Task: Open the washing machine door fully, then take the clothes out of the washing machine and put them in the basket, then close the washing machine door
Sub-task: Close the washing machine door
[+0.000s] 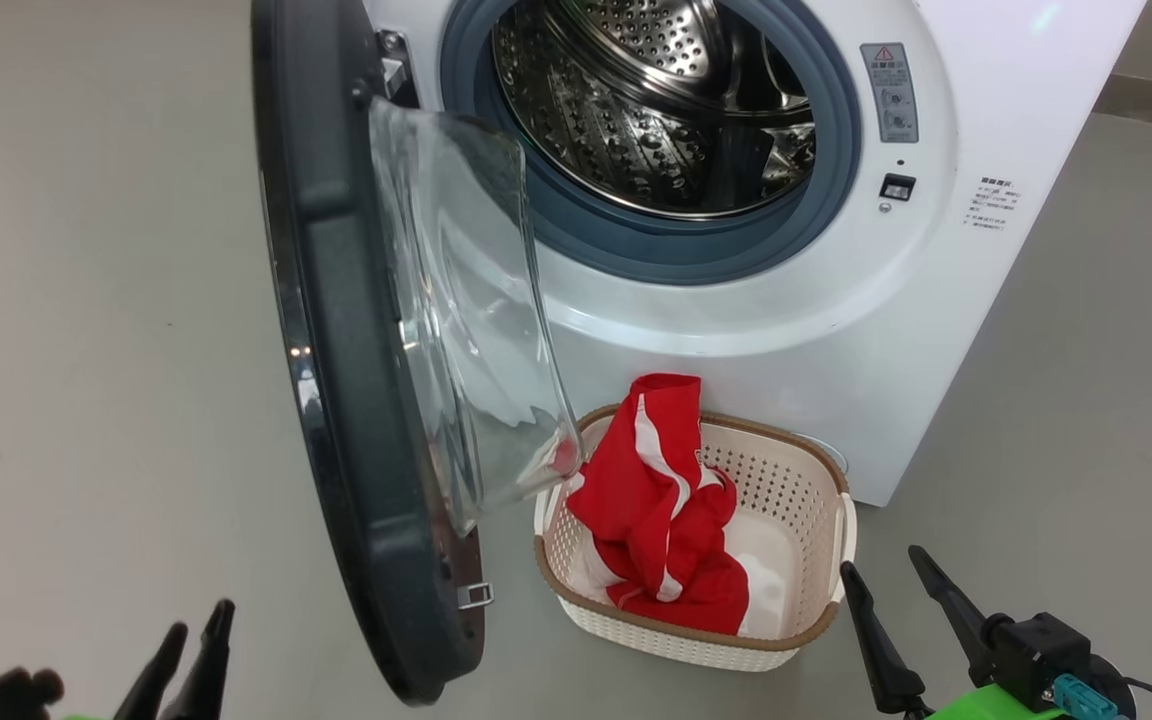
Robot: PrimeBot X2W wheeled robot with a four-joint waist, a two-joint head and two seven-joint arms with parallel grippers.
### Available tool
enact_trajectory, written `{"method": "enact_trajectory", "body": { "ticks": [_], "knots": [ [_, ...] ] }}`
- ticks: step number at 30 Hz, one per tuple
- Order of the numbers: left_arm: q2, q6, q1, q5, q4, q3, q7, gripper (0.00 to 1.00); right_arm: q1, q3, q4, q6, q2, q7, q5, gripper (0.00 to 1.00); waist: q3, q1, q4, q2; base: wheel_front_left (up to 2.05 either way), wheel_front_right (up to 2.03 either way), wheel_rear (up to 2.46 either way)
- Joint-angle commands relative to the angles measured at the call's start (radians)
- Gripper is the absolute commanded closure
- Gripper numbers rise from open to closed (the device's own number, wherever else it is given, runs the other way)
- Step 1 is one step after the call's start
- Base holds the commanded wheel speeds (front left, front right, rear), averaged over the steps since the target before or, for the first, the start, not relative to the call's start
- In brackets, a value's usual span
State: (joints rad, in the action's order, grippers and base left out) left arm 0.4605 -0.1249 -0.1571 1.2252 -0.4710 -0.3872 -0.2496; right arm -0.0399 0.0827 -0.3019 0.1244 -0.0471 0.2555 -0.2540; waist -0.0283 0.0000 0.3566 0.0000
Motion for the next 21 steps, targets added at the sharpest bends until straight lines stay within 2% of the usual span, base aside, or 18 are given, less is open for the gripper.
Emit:
{"method": "enact_trajectory", "body": {
  "ticks": [1,7,15,21],
  "knots": [
    [0.017,-0.006,0.002,-0.05,0.0,0.063,-0.012,0.0,0.008,0.024,0.019,0.006,-0.005,0.006,0.003,0.0,0.001,0.0,-0.003,0.0,0.0,0.0,0.0],
    [-0.079,-0.006,0.052,-0.28,-0.002,0.206,-0.012,0.0,0.007,0.023,0.018,0.006,-0.004,0.006,0.001,0.0,0.007,0.0,-0.012,0.0,0.0,0.0,0.0],
    [-0.217,-0.006,0.12,-0.691,0.09,0.41,-0.012,0.0,0.009,0.019,0.02,0.006,-0.004,0.006,0.0,0.0,0.01,0.0,-0.02,0.0,0.0,0.0,0.0],
    [-0.326,-0.006,0.153,-0.88,0.185,0.528,-0.012,0.0,0.017,0.013,0.028,0.006,-0.004,0.006,0.001,0.0,0.006,0.0,-0.029,0.0,0.0,0.0,0.0]
  ]
}}
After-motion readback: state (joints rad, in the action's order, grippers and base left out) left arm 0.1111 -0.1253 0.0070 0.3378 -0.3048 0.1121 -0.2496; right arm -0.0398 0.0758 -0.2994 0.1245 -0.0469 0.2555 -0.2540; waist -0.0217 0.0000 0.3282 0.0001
